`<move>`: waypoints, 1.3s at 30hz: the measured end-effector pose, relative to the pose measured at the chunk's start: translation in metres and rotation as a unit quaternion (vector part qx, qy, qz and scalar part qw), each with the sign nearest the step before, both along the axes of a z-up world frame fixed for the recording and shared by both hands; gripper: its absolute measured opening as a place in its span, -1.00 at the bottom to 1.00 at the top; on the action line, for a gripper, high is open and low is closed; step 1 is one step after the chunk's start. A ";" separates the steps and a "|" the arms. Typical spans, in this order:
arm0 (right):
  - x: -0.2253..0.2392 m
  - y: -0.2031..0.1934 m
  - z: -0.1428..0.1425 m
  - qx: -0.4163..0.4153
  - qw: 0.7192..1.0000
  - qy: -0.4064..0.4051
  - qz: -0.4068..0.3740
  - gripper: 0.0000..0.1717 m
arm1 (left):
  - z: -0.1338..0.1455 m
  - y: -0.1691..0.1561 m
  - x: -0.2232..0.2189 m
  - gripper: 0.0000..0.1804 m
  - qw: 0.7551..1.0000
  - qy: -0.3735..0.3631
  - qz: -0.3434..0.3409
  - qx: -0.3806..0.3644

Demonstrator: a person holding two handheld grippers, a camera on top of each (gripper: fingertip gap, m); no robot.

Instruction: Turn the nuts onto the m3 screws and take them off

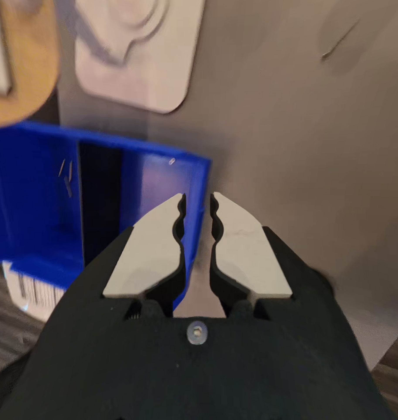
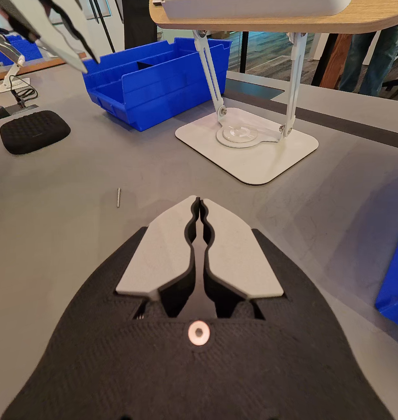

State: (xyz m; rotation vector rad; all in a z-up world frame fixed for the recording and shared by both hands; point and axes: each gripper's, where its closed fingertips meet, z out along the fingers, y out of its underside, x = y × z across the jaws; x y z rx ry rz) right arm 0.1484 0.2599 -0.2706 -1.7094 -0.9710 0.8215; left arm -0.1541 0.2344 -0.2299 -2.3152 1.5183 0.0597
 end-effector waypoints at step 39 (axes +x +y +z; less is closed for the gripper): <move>0.000 -0.002 0.001 -0.003 1.000 0.006 0.008 -1.00 | -0.116 0.029 -0.130 -0.94 0.922 0.214 0.143 -0.289</move>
